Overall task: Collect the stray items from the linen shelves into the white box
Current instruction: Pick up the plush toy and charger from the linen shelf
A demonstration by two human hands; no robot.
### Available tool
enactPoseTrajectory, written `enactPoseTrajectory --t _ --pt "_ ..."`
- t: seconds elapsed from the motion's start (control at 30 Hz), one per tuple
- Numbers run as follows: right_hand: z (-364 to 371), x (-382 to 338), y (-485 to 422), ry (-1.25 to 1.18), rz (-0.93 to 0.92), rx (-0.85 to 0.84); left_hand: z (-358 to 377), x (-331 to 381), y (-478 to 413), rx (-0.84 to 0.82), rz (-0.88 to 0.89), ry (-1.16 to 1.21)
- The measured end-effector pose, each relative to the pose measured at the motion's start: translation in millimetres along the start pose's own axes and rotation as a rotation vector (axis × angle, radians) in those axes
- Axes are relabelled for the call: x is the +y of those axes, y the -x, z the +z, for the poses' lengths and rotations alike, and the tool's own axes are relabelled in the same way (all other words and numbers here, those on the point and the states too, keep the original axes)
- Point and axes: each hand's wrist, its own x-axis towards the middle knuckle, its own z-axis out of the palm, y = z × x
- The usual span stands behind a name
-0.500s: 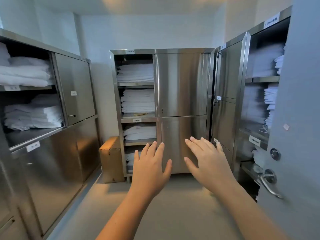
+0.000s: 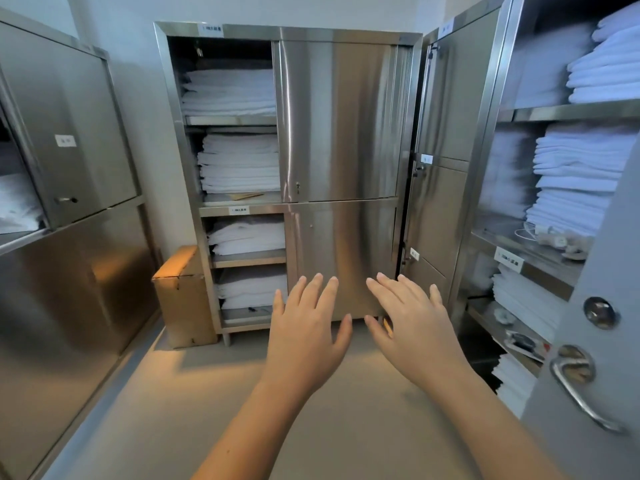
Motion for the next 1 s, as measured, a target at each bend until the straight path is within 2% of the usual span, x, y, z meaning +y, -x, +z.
enactPoseTrajectory --t 0.27,0.43,0.7,1.0 --pt "66.3 -32.0 -116.1 -0.021 0.050 -0.020 32.7 -102.1 -96.2 0.003 0.038 -0.020" --pt "95.2 -31.5 -161.5 -0.008 0.091 -0.018 62.5 -132.7 -144.7 -0.016 0.077 0.044" --pt "124.8 18.6 -210.9 0.047 0.161 -0.038 124.8 -129.5 -201.5 -0.051 0.135 0.140" --pt "154.7 130.4 -274.8 0.039 0.204 -0.003 203.7 -76.5 -302.1 -0.075 0.192 0.118"
